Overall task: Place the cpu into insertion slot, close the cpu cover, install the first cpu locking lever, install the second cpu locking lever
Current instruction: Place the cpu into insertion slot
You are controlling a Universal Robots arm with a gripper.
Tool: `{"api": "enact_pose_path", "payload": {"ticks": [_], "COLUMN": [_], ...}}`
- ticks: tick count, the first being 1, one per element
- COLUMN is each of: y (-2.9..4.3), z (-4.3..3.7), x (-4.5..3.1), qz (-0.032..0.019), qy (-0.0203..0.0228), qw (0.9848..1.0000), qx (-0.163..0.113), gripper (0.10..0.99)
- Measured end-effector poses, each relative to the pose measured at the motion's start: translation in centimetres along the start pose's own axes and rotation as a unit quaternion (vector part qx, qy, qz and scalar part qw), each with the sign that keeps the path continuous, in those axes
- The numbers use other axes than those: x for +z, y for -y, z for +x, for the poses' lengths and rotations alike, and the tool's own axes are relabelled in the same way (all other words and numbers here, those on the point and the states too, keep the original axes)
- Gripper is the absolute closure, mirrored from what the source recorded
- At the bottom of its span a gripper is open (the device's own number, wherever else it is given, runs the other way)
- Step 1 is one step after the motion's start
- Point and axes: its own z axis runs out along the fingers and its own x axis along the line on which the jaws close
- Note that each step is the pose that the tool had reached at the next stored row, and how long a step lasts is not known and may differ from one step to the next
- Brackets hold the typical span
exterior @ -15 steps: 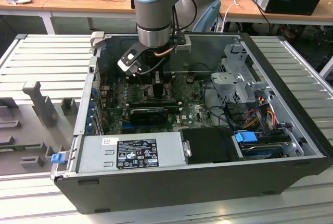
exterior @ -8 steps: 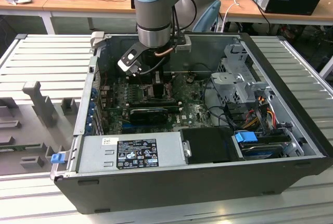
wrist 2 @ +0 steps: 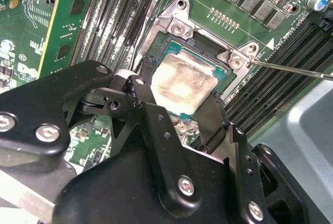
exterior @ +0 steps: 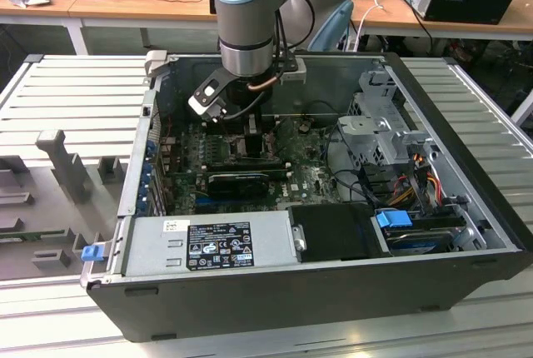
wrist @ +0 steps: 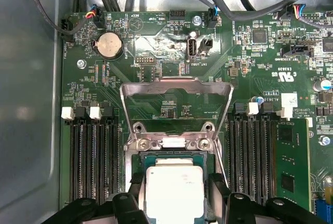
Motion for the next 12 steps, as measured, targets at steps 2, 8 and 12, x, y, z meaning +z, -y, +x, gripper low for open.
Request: {"api": "enact_pose_path", "payload": {"ticks": [2, 8, 12], "y": [0.0, -0.08, -0.1], "z": [0.0, 0.03, 0.03], "x": [0.0, -0.91, -1.18], "qz": [0.0, 0.0009, 0.0011], "qy": [0.0, -0.001, -0.0011], "qw": [1.0, 1.0, 1.0], "qx": [0.0, 0.001, 0.001], "gripper": [0.482, 0.502, 0.867]}}
